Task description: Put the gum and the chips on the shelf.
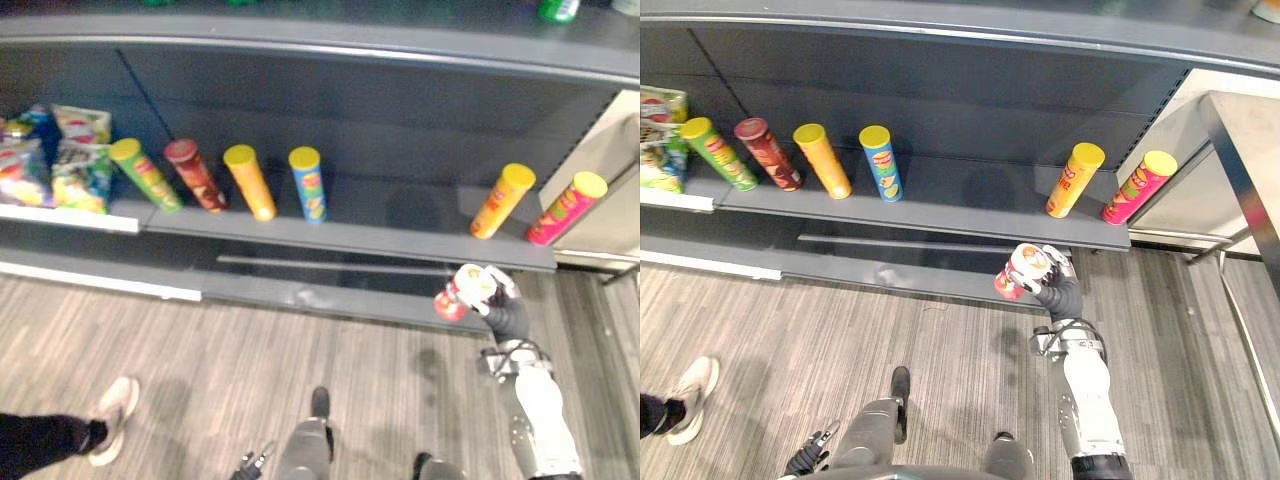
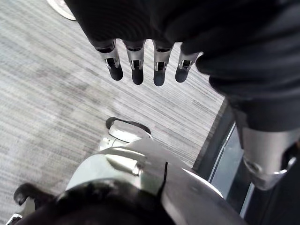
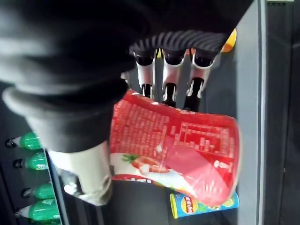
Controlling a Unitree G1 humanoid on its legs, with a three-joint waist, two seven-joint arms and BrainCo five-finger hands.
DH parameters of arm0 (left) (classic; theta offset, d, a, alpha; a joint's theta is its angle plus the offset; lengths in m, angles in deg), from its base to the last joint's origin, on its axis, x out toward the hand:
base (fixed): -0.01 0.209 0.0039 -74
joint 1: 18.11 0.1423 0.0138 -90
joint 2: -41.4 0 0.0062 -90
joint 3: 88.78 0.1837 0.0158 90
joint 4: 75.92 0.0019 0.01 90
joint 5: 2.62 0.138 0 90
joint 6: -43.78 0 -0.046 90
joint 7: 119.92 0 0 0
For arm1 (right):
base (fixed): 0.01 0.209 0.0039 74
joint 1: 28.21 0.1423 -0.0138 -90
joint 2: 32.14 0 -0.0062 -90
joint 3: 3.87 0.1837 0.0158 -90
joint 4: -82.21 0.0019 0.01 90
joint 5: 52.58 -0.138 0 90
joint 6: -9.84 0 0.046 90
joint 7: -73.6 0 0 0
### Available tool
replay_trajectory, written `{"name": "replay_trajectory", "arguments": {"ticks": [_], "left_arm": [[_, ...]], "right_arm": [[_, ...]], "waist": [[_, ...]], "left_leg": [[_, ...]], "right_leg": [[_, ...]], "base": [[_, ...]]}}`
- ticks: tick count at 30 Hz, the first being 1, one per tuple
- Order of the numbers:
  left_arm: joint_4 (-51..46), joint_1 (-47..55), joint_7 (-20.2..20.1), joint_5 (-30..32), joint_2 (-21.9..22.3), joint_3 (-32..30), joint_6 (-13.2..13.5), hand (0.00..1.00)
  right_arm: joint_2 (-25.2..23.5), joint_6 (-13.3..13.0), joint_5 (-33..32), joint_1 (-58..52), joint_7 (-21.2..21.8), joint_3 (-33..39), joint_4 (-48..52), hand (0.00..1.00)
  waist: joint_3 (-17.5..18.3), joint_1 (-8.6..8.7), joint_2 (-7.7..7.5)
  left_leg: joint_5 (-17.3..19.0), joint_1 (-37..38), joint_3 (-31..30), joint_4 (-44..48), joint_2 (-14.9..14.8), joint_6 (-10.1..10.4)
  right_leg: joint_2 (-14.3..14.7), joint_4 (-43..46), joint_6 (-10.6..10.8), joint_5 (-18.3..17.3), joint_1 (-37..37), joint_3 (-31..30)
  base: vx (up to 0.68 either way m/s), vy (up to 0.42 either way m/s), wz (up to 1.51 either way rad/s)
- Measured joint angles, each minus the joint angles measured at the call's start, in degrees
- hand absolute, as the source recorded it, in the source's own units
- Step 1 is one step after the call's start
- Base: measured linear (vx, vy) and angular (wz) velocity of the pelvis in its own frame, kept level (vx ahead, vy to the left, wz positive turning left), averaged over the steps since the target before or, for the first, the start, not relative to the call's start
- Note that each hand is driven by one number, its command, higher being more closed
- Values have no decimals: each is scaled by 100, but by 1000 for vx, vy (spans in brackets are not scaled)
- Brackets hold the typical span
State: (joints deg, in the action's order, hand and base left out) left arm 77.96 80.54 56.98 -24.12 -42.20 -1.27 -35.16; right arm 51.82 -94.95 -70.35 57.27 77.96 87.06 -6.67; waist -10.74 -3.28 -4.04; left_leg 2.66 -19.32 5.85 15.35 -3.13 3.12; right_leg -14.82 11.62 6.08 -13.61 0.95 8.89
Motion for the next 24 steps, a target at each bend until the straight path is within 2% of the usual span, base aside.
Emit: {"name": "replay_trajectory", "arguments": {"ticks": [1,2,3,5,6,7,9,10,11,13,14,16,17,19,20,21,22,23,24], "left_arm": [[2,-37,37,41,-20,4,0,0],[-8,-65,47,71,-11,2,2,0],[-8,-64,48,133,-9,0,3,0],[-37,-63,63,237,-5,5,7,0],[-48,-61,64,247,-5,10,6,0],[-63,-45,63,248,4,47,6,0],[-63,-42,63,253,3,51,6,0],[-56,-34,59,253,6,47,6,0],[-57,-34,55,253,5,45,7,0],[-35,-35,43,254,-6,-2,1,0],[-12,-37,42,253,-4,-11,-1,0],[12,-26,45,261,43,-136,-18,0],[13,-12,47,262,46,-198,-30,0],[17,58,57,263,45,-234,-39,0],[17,70,56,262,33,-238,-39,0],[104,7,71,256,51,-299,-50,0],[141,34,50,259,168,-353,-50,0],[159,32,51,258,200,-391,-48,0],[206,35,55,258,239,-451,-50,0]], "right_arm": [[5,6,12,-2,-4,11,1,100],[-13,53,34,-12,-6,19,-2,100],[-38,71,61,-13,-6,19,-3,100],[-157,104,207,-4,-6,9,-24,100],[-183,109,208,-4,-6,5,-48,100],[-215,111,208,9,-4,-42,-142,100],[-217,122,210,8,-4,-136,-222,100],[-219,133,214,26,3,-204,-220,100],[-219,136,213,47,2,-230,-219,100],[-216,137,208,141,14,-298,-211,100],[-216,137,207,146,26,-313,-211,100],[-215,156,202,165,97,-332,-214,100],[-214,157,198,175,107,-341,-214,100],[-214,154,192,209,113,-375,-204,100],[-214,154,188,209,118,-380,-204,100],[-138,161,166,249,126,-373,-233,100],[-79,164,146,232,124,-373,-218,100],[-76,165,143,231,120,-368,-218,100],[-75,165,137,219,125,-373,-217,100]], "waist": [[37,22,-35],[74,3,4],[89,-8,14],[136,14,60],[135,12,61],[115,20,96],[90,72,140],[77,92,167],[78,101,167],[78,145,166],[77,150,168],[68,135,152],[65,131,152],[78,130,86],[67,125,57],[-10,58,95],[26,19,266],[23,15,299],[37,23,354]], "left_leg": [[186,-31,100,221,48,-61],[431,11,303,487,30,-246],[507,61,387,522,24,-311],[669,345,672,454,21,-506],[681,449,755,415,21,-529],[763,797,849,267,26,-659],[809,1148,874,122,48,-727],[815,1385,882,-30,53,-736],[815,1477,882,-109,52,-736],[816,1662,879,-303,51,-733],[820,1673,872,-308,50,-727],[854,1669,849,-176,33,-668],[871,1657,842,-99,30,-639],[1124,1652,735,246,-7,-354],[1243,1649,714,321,-8,-309],[1441,1626,651,598,-136,-180],[1506,1516,580,711,-354,-76],[1493,1493,577,699,-424,-52],[1428,1456,527,578,-536,57]], "right_leg": [[-74,-40,127,252,-14,-135],[-114,141,138,548,81,-436],[-132,298,114,643,168,-542],[-199,1183,-53,1168,653,-726],[-227,1477,-116,1329,793,-746],[-259,2301,-201,1641,1077,-751],[-221,3146,-334,1503,1284,-669],[-158,3552,-514,1347,1435,-425],[-131,3636,-506,1234,1507,-273],[-86,3254,-442,849,1707,296],[-73,2997,-425,796,1717,377],[50,1511,-308,865,1560,387],[65,1193,-209,933,1499,344],[71,508,13,1198,1233,183],[57,423,25,1301,1155,168],[130,383,205,1200,1058,213],[338,259,147,1195,1025,313],[411,200,128,1204,1006,343],[561,18,52,1242,976,405]], "base": [[371,282,-50],[371,303,-55],[433,375,-67],[345,283,-58],[352,278,-48],[269,205,-25],[254,159,-9],[196,85,-2],[166,42,-3],[131,-1,-1],[108,-49,5],[90,-99,12],[70,-149,19],[63,-215,27],[51,-304,20],[12,-319,6],[4,-311,-2],[-1,-302,-2],[21,-227,0]]}}
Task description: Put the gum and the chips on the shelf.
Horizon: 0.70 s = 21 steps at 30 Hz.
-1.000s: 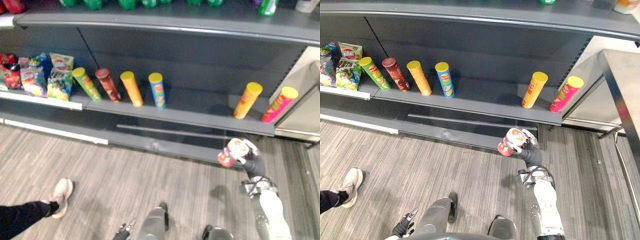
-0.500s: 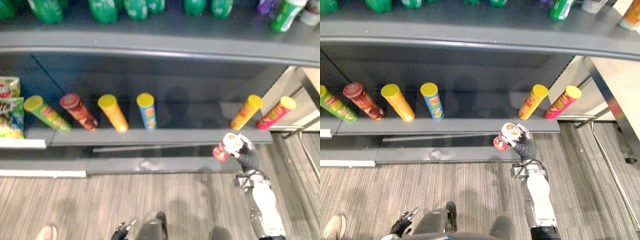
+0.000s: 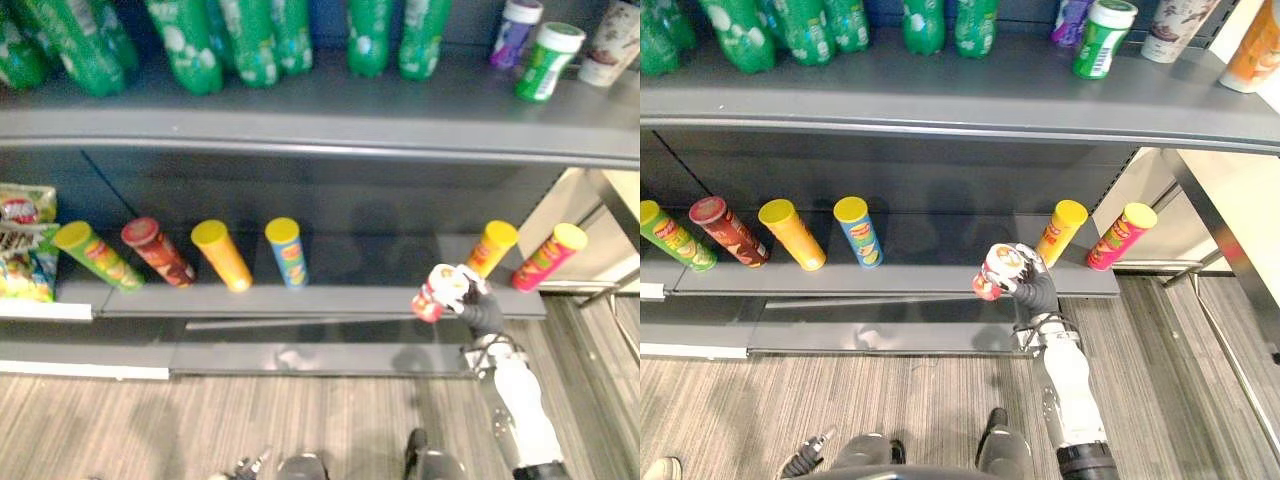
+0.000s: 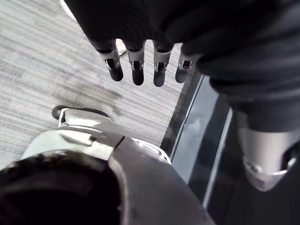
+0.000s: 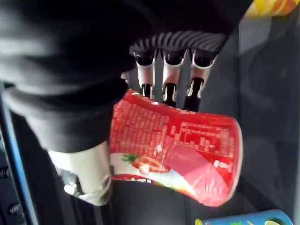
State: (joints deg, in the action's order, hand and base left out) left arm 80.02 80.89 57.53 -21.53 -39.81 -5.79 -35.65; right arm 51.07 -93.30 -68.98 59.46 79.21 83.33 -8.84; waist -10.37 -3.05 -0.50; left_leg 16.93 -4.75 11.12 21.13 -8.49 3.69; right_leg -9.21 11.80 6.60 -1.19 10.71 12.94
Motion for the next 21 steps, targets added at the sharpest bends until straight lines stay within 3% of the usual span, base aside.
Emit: {"name": "replay_trajectory", "arguments": {"ticks": [7,17,21], "left_arm": [[15,-7,11,223,47,-190,-66,0],[12,-35,21,418,49,-199,-117,0],[20,-41,10,636,33,-183,-121,0]], "right_arm": [[-2,14,-48,-23,111,-121,-2,100],[8,86,15,-227,126,-251,-7,100],[246,163,13,-213,302,-720,2,100]], "waist": [[37,54,26],[251,88,63],[281,107,56]], "left_leg": [[-682,363,-27,-1169,-140,306],[-729,632,254,-1524,-31,326],[-731,771,301,-1621,10,321]], "right_leg": [[456,-1163,-342,562,-385,138],[485,-1788,-298,904,-626,-79],[472,-1791,-292,908,-713,-122]], "base": [[67,-134,1],[47,16,-12],[-2,22,-6]]}}
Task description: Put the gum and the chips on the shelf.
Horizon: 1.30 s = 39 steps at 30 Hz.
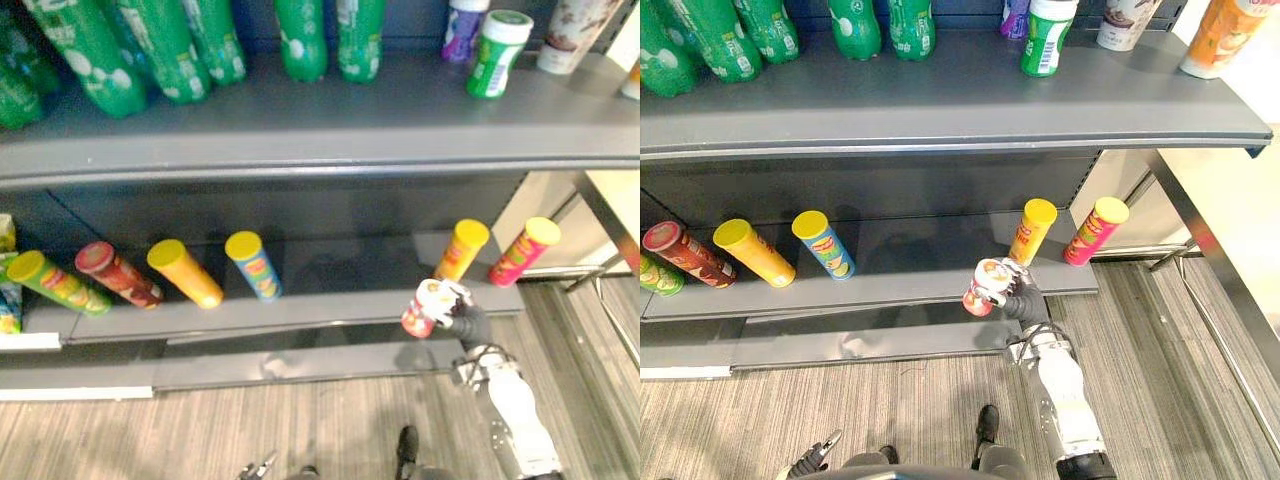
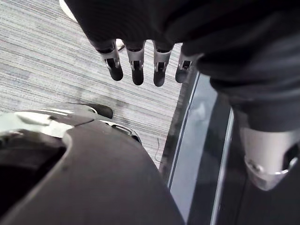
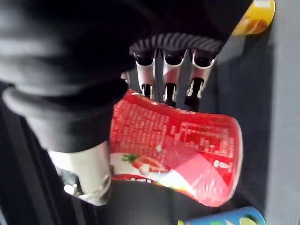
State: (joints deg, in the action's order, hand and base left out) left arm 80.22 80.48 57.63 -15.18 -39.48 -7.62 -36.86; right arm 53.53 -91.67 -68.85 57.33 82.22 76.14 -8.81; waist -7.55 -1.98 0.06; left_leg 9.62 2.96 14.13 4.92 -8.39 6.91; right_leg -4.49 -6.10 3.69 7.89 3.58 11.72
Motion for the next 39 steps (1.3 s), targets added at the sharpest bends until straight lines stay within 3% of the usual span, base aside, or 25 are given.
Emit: {"name": "replay_trajectory", "arguments": {"ticks": [7,15,20,27,39], "left_arm": [[126,-66,0,29,-5,-46,-8,0],[220,-70,82,28,13,-226,-107,0],[228,-74,156,28,8,-238,-125,0],[223,-40,214,29,-16,-363,-240,0],[168,7,220,30,-26,-451,-291,0]], "right_arm": [[174,151,-322,277,497,-1357,375,100],[213,173,-915,935,546,-1982,976,100],[217,171,-1125,1724,395,-2015,1265,100],[303,151,-1062,2935,-70,-1855,1416,100],[950,115,-840,4969,-820,-668,630,100]], "waist": [[14,-56,-16],[36,-125,-52],[66,-134,-102],[179,-195,-282],[190,-175,-300]], "left_leg": [[-17,123,127,-95,23,-26],[-39,210,246,-157,60,-57],[-70,210,246,-160,107,-106],[-82,215,307,-135,119,-125],[-116,225,422,-172,122,-101]], "right_leg": [[10,-5,28,23,-7,-153],[8,-9,11,80,-10,-267],[-25,-8,22,136,-7,-293],[-39,-8,23,196,7,-410],[-14,-6,-16,235,101,-508]], "base": [[-20,-2,-9],[-4,5,-7],[-40,2,-1],[-55,-11,-6],[-7,-1,-5]]}}
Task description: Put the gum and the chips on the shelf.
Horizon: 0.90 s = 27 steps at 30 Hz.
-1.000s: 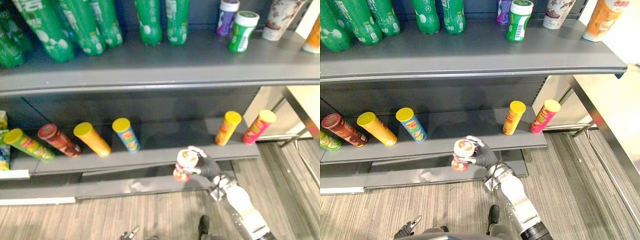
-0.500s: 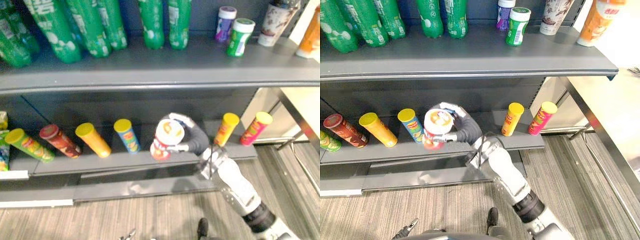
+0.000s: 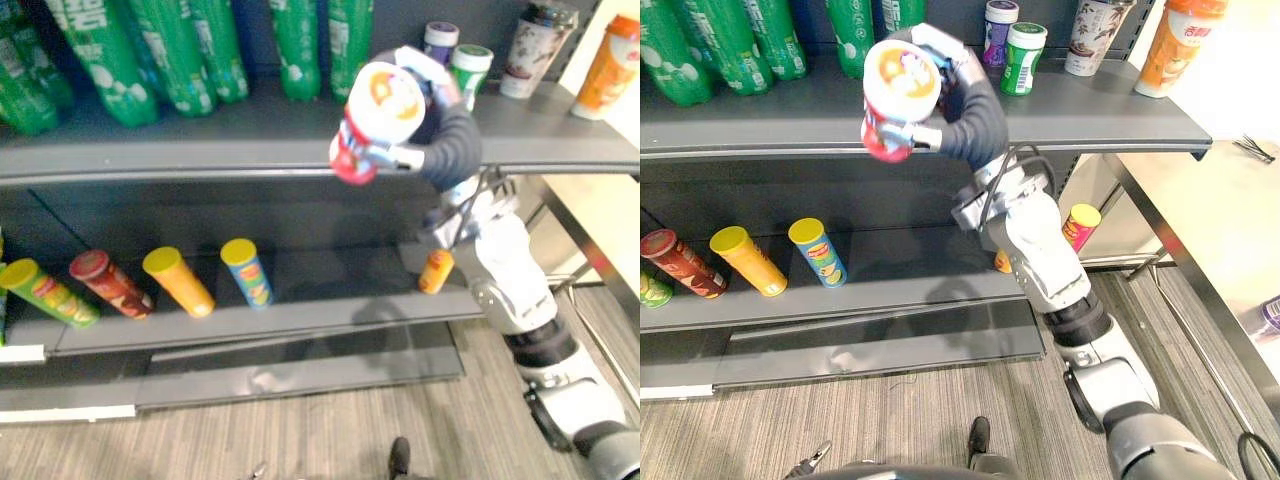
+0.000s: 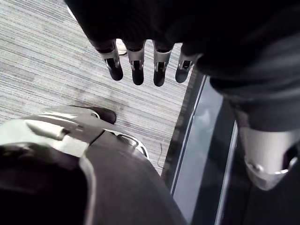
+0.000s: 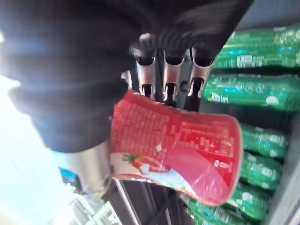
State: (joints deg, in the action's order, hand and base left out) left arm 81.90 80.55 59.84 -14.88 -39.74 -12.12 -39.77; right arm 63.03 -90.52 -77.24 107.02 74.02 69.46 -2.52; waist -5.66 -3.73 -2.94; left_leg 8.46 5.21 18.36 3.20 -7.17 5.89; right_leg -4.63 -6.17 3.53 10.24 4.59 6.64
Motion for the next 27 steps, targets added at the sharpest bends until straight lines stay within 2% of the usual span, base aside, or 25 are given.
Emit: {"name": "replay_trajectory", "arguments": {"ticks": [8,10,15,27], "left_arm": [[-51,6,1,-1,0,8,-46,0],[-58,6,2,-1,2,8,-46,0],[-72,6,2,-1,6,11,-46,0],[-131,14,-2,7,2,51,-46,0]], "right_arm": [[80,54,264,487,-509,283,-878,100],[79,96,453,529,-520,294,-1090,100],[79,253,459,531,-526,582,-1473,100],[108,354,737,531,-518,967,-1927,100]], "waist": [[0,-13,-1],[0,-15,-1],[-2,-30,0],[-32,-11,1]], "left_leg": [[0,1,-1,-11,10,0],[0,-1,-1,-9,9,-2],[-3,-13,-6,-11,2,-4],[-2,-10,-2,-14,6,-3]], "right_leg": [[23,0,0,1,4,0],[24,0,0,1,4,0],[21,-1,0,0,16,1],[28,-1,0,0,44,-1]], "base": [[0,0,0],[0,0,0],[0,0,0],[0,0,0]]}}
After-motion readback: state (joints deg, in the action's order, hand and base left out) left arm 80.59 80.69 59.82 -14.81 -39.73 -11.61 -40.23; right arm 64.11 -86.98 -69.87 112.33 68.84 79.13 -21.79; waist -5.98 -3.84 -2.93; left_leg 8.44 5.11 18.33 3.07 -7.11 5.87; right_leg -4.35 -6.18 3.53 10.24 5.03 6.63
